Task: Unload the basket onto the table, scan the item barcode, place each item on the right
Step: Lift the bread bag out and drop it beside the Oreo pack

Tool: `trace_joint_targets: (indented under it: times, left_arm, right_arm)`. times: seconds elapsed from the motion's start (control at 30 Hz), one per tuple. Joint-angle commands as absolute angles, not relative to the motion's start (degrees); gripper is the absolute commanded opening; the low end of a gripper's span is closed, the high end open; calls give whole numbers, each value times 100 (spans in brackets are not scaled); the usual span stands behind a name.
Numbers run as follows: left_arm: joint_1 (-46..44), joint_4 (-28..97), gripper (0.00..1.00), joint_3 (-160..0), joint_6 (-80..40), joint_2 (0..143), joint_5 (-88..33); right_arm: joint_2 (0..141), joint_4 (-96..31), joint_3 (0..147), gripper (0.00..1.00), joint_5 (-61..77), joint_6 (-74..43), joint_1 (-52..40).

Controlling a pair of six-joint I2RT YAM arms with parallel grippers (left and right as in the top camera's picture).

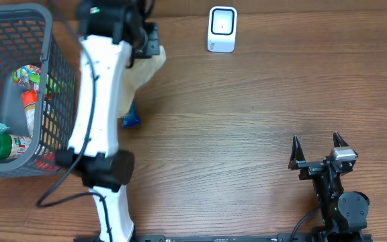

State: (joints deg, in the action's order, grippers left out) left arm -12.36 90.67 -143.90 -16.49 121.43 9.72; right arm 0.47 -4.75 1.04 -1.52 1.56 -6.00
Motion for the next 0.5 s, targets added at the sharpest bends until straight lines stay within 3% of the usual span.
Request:
trace_joint_targets:
  times: [0.0,0.37,0.47]
  left_arm:
    - [-1264,8927,4,-14005,-1979,12516,1120]
    - [-1358,8554,4,-13611,-1973,13697,333]
    - [-1400,8538,14,-13611,-1918,13812,331]
  right_arm:
    - [16,-454,45,100,-187,193,-591]
    - [16,-454,45,100,-187,193,-591]
    - [16,-454,45,100,-187,193,-593]
